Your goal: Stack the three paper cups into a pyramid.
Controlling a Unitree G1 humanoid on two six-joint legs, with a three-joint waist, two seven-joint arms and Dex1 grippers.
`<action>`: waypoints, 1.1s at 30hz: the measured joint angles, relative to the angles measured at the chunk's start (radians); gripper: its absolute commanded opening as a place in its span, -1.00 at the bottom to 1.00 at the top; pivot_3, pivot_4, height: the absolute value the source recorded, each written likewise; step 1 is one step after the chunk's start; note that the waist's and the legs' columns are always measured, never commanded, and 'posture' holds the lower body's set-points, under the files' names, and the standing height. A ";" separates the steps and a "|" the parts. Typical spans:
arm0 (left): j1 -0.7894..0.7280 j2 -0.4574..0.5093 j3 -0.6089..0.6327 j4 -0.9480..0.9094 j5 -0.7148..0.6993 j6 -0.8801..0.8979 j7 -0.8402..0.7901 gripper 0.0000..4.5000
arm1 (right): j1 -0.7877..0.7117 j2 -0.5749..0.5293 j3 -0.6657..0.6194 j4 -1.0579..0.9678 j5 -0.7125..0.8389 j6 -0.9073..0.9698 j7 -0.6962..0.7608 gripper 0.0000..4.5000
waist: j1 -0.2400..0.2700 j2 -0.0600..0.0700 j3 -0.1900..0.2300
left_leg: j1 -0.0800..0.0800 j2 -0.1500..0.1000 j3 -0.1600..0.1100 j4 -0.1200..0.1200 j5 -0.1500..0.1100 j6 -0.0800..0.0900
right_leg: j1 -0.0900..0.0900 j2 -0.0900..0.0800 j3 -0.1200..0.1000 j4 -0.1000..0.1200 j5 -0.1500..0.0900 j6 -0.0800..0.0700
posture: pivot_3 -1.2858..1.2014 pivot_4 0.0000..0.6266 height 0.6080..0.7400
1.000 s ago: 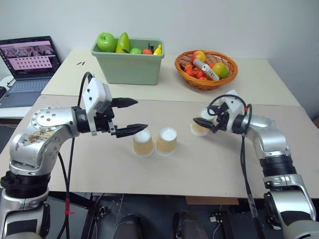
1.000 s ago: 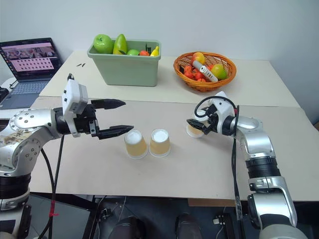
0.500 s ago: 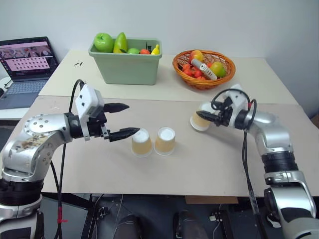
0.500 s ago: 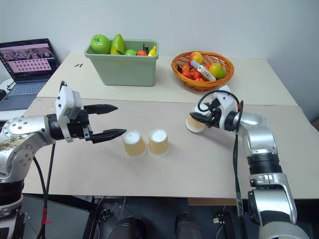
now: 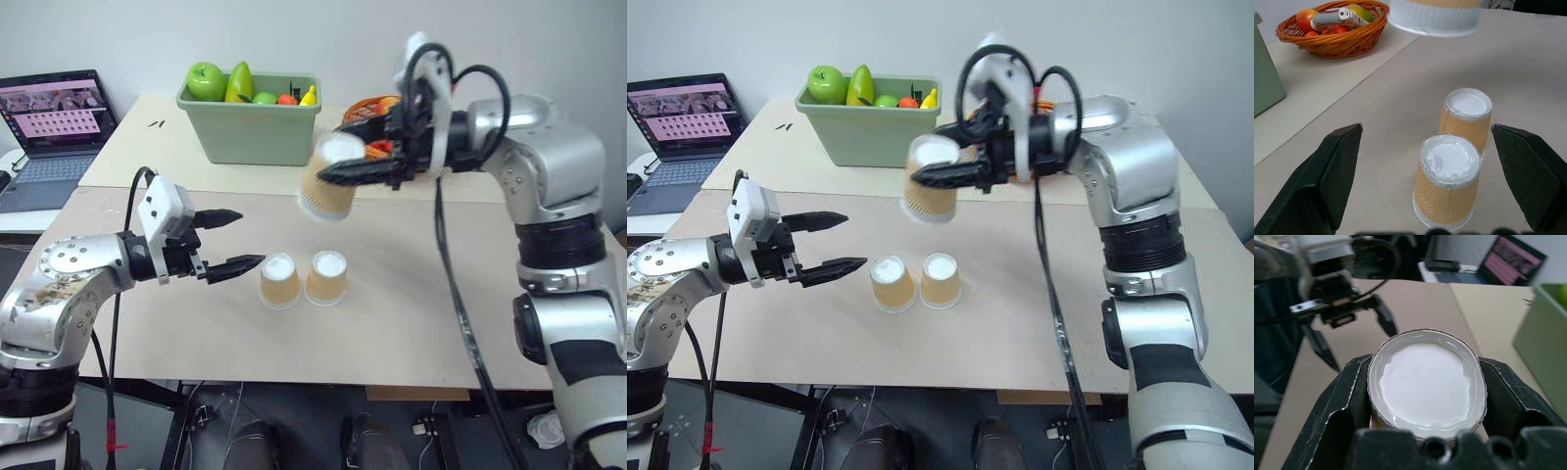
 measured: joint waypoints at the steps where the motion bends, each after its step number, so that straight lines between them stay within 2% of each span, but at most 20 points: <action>1: 0.002 0.000 0.000 -0.001 0.000 0.000 0.000 1.00 | 0.001 0.003 0.014 -0.010 0.001 0.004 0.003 0.22 | 0.000 0.000 0.000 | 0.000 0.000 0.000 0.000 0.000 0.000 | 0.000 0.000 0.000 0.000 0.000 0.000 | 0.03 -0.52 0.51; 10: 0.020 0.002 0.003 -0.023 -0.023 0.005 0.008 1.00 | 0.073 0.042 0.094 -0.015 -0.022 -0.016 0.014 0.22 | -0.001 0.000 0.000 | 0.000 0.000 0.000 0.000 0.000 0.000 | 0.000 0.000 0.000 0.000 0.000 0.000 | 0.03 -0.52 0.51; 17: 0.033 0.039 0.028 -0.024 -0.035 0.016 -0.002 1.00 | 0.092 0.072 0.112 0.057 -0.064 -0.068 0.014 0.22 | -0.003 0.000 0.000 | 0.000 0.000 0.000 0.000 0.000 0.000 | 0.000 0.000 0.000 0.000 0.000 0.000 | 0.03 -0.52 0.51; 33: 0.032 0.043 0.031 -0.027 -0.037 0.020 0.006 1.00 | 0.110 0.091 0.131 0.123 -0.113 -0.141 0.037 0.22 | -0.002 0.000 0.000 | 0.001 0.000 0.001 0.000 0.000 0.000 | 0.000 0.000 0.000 0.000 0.000 0.000 | 0.03 -0.52 0.51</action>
